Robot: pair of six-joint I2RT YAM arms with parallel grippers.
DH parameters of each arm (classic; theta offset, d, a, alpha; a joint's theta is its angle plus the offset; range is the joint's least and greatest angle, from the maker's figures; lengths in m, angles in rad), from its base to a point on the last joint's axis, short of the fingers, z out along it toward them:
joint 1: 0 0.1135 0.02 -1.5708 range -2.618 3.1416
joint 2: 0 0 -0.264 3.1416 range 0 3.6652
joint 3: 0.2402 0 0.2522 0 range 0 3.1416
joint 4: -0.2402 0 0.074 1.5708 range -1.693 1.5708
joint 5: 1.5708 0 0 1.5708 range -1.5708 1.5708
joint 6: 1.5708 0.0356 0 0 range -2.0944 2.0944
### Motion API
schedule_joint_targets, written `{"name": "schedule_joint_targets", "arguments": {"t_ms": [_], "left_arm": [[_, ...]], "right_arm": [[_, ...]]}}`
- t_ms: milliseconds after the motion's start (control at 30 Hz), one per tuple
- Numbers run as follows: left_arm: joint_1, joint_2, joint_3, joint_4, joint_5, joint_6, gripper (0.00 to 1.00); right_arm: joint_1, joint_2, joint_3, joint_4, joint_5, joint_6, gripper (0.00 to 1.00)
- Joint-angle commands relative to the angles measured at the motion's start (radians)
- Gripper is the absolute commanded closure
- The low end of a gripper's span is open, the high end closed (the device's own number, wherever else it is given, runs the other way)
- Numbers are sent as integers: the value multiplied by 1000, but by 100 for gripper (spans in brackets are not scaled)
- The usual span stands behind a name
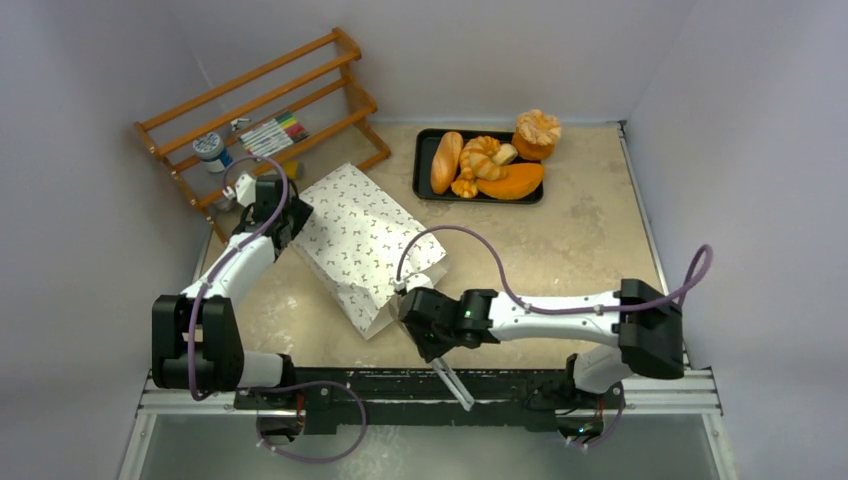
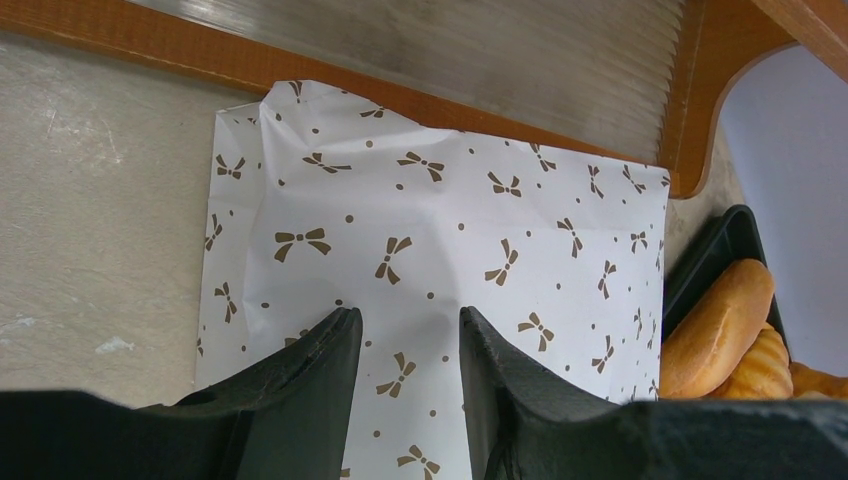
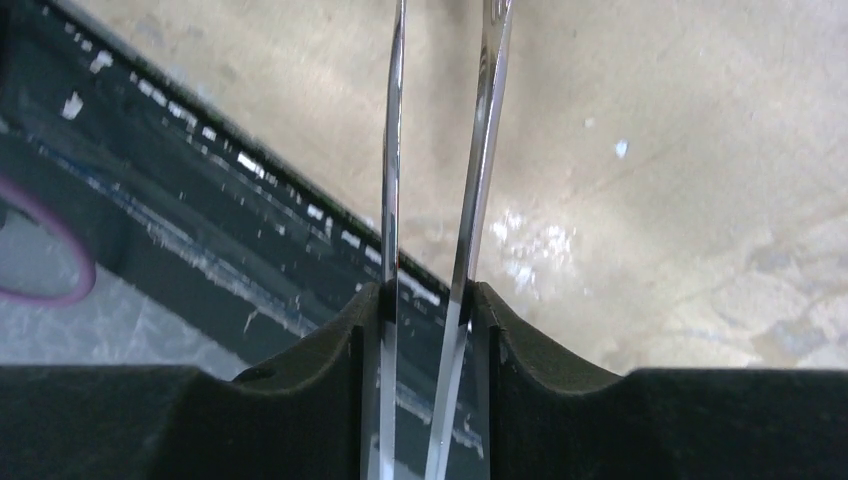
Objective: Take the fake bread out of the paper bag
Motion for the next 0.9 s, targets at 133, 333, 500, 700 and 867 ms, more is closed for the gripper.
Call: {"name": "schedule_joint_targets", "arguments": {"t_ms": [133, 333, 500, 700, 867], "left_arm": [[5, -30, -25, 32, 13, 30, 59], [5, -24, -40, 45, 19, 19, 60], [4, -24, -44, 47, 19, 18, 60], [2, -21, -54, 58, 18, 11, 59], [-1, -21, -61, 59, 20, 11, 59]], "right_arm": [[-109, 11, 51, 194, -18, -85, 59], [-138, 101, 94, 230, -51, -137, 57], [-142, 162, 96, 265, -86, -150, 56], [-142, 184, 98, 270, -62, -148, 52], [-144, 211, 118, 251, -58, -147, 52]]}}
